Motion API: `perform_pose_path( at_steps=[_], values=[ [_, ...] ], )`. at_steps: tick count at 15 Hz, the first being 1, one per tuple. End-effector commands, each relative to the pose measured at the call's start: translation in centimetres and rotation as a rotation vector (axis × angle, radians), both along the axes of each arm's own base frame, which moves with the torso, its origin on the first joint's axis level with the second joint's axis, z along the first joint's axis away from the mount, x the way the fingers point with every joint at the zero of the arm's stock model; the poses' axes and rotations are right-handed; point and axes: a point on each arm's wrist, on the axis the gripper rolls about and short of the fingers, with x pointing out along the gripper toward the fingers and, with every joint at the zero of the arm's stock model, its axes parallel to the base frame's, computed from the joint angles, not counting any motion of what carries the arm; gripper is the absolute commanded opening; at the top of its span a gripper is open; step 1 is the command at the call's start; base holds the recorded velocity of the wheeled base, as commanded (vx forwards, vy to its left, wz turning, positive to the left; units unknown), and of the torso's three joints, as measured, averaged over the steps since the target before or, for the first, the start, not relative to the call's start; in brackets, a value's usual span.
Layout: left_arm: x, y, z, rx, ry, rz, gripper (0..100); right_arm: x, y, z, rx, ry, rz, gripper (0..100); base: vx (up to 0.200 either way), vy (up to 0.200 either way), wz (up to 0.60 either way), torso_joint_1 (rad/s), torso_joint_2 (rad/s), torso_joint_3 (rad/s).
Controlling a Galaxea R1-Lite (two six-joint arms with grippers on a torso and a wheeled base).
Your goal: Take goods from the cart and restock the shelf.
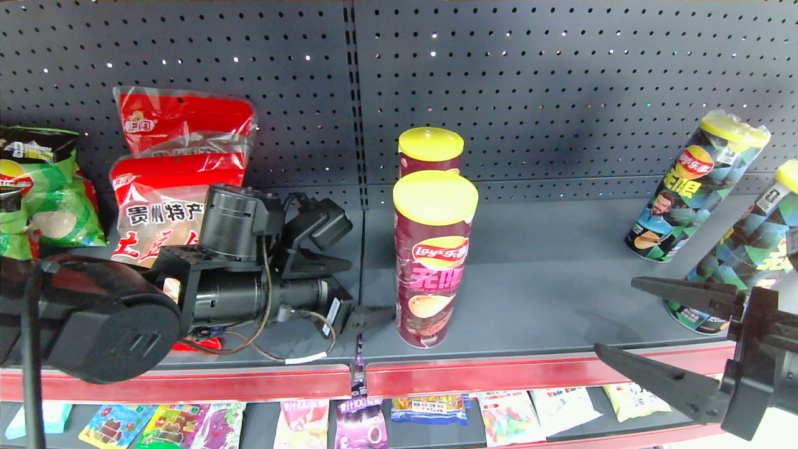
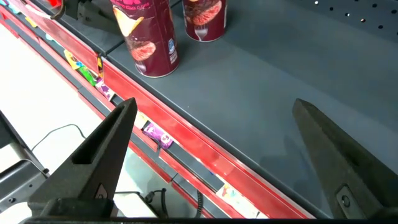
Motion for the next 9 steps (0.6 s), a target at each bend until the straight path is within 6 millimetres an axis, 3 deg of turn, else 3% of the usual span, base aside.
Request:
perform_pose_path(
  at_steps=[1,6,9],
  values=[
    [0.0,0.0,0.1,-0.001,-0.003,0.0,100,0.1,0.1,0.0,-0.001,0.001,0.001,100,0.0,0.0,0.0,0.0,0.0,0.0],
    [-0.2,0.1,0.2,-0.001,-0.005,0.003,100,0.0,0.0,0.1,0.001,-0.002,0.001,100,0.0,0.0,0.0,0.0,0.0,0.0],
    [-5.4,5.1,1.1,0.001,-0.024,0.114,100,-0.9,-0.9,-0.5,0.003,-0.006,-0.026,100,0.0,0.0,0.0,0.0,0.0,0.0]
  ],
)
